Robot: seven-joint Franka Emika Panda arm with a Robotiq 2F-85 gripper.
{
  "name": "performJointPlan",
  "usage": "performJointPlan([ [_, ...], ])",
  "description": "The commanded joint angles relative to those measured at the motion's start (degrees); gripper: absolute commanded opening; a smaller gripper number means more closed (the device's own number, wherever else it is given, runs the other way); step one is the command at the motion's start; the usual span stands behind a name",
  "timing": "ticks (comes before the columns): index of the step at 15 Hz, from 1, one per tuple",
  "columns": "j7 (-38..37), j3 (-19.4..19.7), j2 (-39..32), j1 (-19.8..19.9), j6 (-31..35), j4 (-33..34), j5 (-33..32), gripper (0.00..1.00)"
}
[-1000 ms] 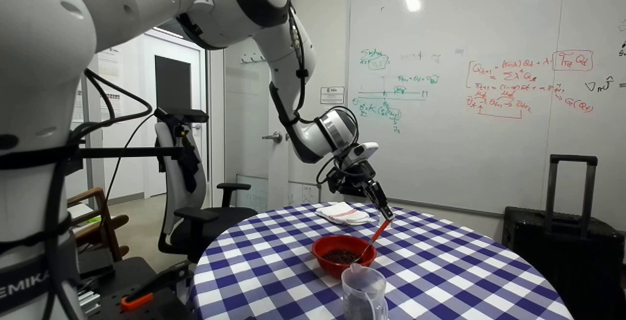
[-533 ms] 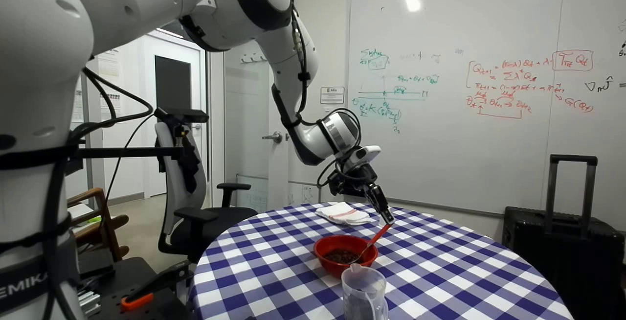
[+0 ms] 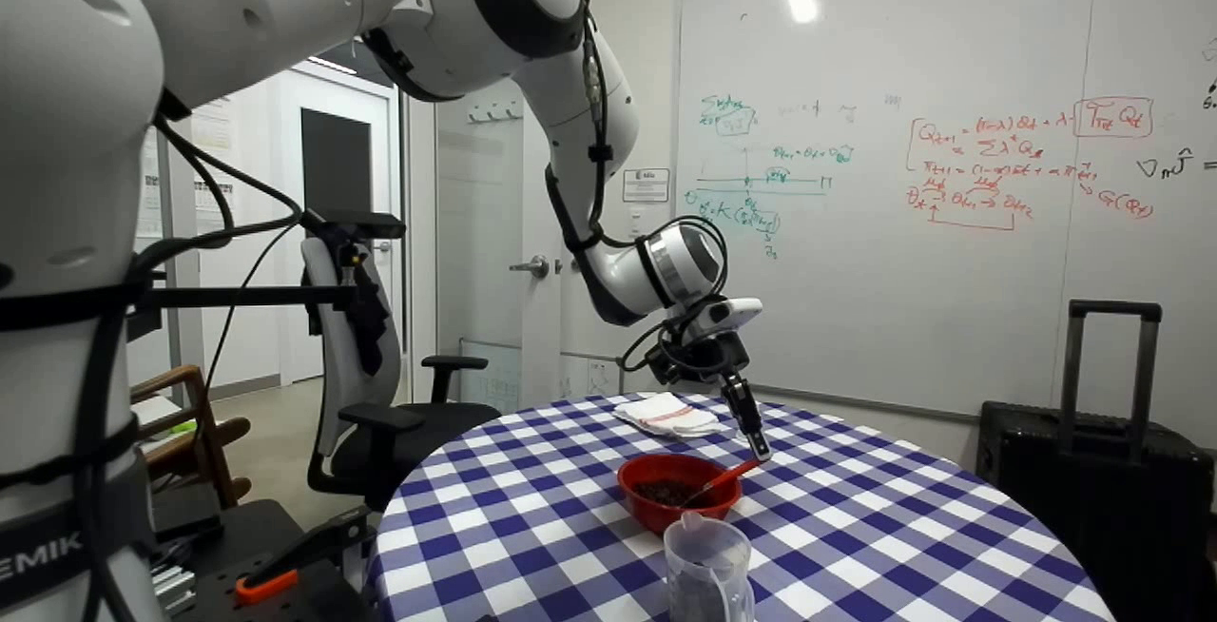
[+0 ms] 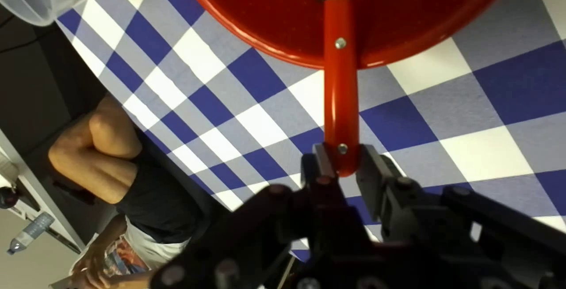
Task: Use the spoon to scoop up contents from the bowl and put them inside the jug
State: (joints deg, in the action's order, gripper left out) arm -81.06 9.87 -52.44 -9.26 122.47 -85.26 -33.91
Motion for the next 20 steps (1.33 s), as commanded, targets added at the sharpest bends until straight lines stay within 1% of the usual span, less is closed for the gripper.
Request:
performJointPlan([
  [1,1.1,0.2,0.5,1.0,3.3,-1.5,3.3,0.05],
  [7,1.1,1.4,1.4,0.8,6.7,-3.4,5.5,0.05],
  [15,0.4,3.2,4.7,0.1,10.0,-8.1,4.9,0.05],
  [20,1.4,3.6,7.2,0.5,12.7,-11.4,4.9,0.05],
])
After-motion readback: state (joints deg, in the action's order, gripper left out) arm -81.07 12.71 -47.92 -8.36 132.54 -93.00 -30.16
